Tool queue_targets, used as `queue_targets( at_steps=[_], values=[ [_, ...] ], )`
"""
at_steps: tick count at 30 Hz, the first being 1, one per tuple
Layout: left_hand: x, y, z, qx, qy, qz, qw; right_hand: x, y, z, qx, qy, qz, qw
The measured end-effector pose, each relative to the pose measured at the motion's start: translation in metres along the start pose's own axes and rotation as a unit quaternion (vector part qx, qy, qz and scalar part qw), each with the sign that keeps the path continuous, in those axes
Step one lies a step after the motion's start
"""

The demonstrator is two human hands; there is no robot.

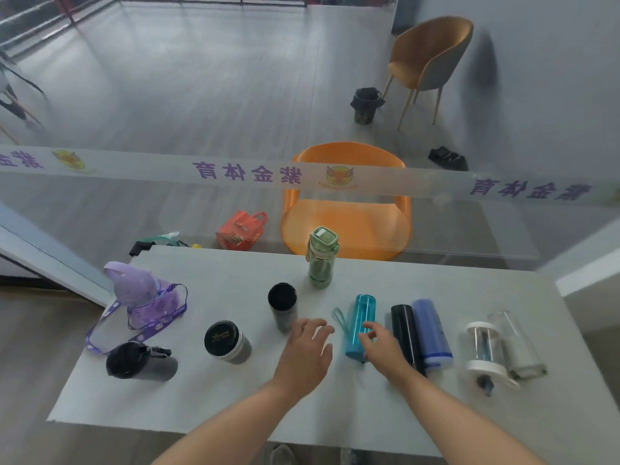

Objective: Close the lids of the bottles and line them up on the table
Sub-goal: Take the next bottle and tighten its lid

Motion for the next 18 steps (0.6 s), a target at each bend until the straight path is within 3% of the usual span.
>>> queue_targets(
  at_steps=[8,12,18],
  values=[
    [0.087,-0.019,0.004,-0.171,0.083,0.139,0.972,-0.003,-0.005,-0.047,0.030,0.037,0.024,0.999],
    [0.124,-0.030,0.000,-0.229,0.141,0.191,0.944,0.003,-0.015,-0.055,0.025,0.026,0.088,0.996],
    [0.149,-0.034,0.000,-0.289,0.211,0.170,0.918,0.008,-0.027,-0.066,0.013,-0.034,0.134,0.990]
  ],
)
Point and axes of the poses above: each hand's wrist, its own y-axis away from the middle knuckle, its own x-axis out of the palm, z = x × y, the point moved 6 cm from there along -y, towards the middle knuckle, and after that the axes turned 6 degrees about z, right-handed, at the moved point
